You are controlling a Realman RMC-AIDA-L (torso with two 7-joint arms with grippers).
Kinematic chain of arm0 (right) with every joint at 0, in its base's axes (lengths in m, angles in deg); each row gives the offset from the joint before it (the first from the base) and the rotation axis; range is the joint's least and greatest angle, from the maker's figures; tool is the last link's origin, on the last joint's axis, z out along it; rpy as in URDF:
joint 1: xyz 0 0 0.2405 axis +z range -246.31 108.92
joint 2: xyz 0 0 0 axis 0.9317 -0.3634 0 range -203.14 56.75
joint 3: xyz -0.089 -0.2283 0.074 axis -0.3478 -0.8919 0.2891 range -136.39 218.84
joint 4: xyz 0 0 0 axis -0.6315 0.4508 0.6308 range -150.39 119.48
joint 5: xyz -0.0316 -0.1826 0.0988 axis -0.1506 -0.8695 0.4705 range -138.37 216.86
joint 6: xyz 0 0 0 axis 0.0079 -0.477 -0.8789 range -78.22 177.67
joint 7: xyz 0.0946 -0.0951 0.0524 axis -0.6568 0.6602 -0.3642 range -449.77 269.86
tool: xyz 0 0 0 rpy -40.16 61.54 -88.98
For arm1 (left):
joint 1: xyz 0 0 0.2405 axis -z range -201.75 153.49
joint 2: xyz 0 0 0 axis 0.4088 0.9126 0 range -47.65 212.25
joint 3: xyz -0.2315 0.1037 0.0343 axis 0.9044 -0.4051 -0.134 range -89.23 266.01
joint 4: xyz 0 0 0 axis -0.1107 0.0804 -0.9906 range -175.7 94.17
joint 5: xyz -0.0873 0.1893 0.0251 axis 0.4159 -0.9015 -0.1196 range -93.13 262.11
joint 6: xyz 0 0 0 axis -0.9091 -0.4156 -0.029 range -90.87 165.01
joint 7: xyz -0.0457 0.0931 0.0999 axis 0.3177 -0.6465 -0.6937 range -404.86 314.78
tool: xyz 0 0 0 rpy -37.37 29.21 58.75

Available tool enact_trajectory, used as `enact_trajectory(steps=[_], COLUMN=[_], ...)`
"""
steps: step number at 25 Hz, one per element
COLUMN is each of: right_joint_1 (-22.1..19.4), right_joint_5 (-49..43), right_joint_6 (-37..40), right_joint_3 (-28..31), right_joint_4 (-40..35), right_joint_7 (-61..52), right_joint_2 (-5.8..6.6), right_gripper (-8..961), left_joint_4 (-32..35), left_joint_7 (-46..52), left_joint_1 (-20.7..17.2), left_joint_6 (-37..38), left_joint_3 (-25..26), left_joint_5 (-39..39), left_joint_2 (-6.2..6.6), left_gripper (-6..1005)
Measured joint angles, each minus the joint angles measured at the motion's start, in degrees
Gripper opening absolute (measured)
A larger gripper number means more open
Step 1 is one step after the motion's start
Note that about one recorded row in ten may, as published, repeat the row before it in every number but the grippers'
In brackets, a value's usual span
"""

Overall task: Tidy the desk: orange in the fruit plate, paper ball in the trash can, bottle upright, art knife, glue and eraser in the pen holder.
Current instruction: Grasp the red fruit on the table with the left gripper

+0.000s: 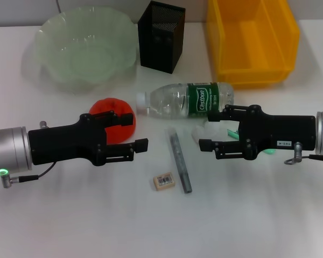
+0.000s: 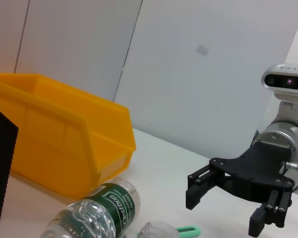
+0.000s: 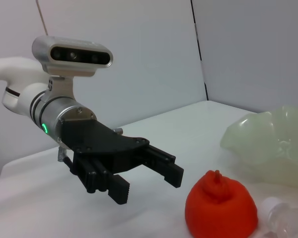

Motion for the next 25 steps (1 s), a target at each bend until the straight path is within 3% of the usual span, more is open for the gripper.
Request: enact_trajectory(steps=[15,19,21,25], right_joint_1=[-0.29,-0.43,-0.62,-0.83], right_joint_5=[0.01,0.02,0.02,0.03], right_joint_6=[-0.06,-0.05,-0.04,0.15], right_joint_3=[0.03,0.1,0.19,0.5], right_joint_4=[0.11,0.1,0.03,0.01], right_joint_7=[0.06,0.06,0.05,0.05], right_joint_2=[0.0,0.0,0.0,0.0], right_gripper=[788,787,787,787], left_joint_4=[0.07,-0.22,-0.3,-0.49], left_joint_7=[-0.42,-5.5,-9.22,-14.94], left_joint_1=[-0.25,-0.68,-1.35,-1.88], left_joint_6=[-0.27,-3.07,-5.8,-11.49], left_joint_3=[0.27,6.22,9.93,10.97], left_joint_5=[0.21,0.55,0.45,0.24], left_joint_2=[-0.38,-1.72,-2.97,-3.91], left_gripper=[775,765,760,750])
